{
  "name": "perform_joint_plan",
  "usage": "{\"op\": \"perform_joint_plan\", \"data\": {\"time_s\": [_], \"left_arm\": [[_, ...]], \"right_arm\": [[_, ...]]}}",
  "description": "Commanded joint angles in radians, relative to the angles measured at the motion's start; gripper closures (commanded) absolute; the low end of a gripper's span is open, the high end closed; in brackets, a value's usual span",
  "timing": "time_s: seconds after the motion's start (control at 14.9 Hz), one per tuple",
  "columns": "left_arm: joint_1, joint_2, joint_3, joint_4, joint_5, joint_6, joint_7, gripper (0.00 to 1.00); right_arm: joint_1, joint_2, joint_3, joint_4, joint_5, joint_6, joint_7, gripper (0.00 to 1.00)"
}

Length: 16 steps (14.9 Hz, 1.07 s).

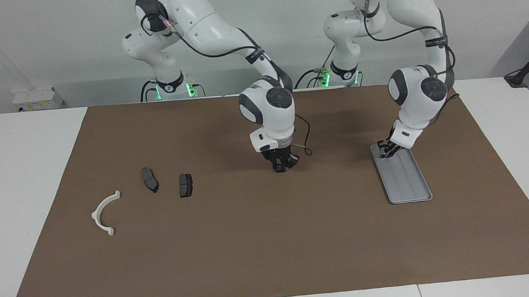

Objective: Place bearing gear from tray to pile

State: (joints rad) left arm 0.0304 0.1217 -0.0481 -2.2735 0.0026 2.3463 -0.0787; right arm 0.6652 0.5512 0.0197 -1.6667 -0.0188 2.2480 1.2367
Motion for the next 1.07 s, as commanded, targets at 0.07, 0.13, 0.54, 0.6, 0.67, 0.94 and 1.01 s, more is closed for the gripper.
{"op": "perform_joint_plan", "data": {"time_s": [0.07,0.13,0.54,0.6,0.67,0.94,1.01], "left_arm": [[-0.006,0.009,0.005,0.029,-0.004,-0.028,-0.018,0.84],[-0.009,0.010,0.005,0.072,-0.025,-0.080,-0.032,0.85],[-0.185,0.038,0.004,0.216,-0.081,-0.157,-0.367,0.85],[-0.246,0.045,0.004,0.239,-0.081,-0.141,-0.471,0.85],[-0.306,0.059,0.005,0.274,-0.076,-0.142,-0.580,0.85],[-0.516,0.244,0.007,0.504,-0.069,-0.191,-0.910,0.85],[-0.556,0.281,0.007,0.521,-0.059,-0.161,-0.975,0.85]], "right_arm": [[-0.036,0.007,0.006,0.108,0.008,-0.129,-0.078,1.00],[-0.058,0.000,0.006,0.160,0.011,-0.199,-0.136,1.00],[-0.235,-0.120,0.003,0.329,0.016,-0.563,-0.622,1.00],[-0.275,-0.137,0.002,0.329,0.013,-0.580,-0.736,1.00],[-0.321,-0.145,-0.001,0.329,0.008,-0.585,-0.855,1.00],[-0.514,-0.145,-0.003,0.257,0.005,-0.500,-1.238,1.00],[-0.551,-0.142,-0.003,0.222,0.004,-0.449,-1.296,1.00]]}}
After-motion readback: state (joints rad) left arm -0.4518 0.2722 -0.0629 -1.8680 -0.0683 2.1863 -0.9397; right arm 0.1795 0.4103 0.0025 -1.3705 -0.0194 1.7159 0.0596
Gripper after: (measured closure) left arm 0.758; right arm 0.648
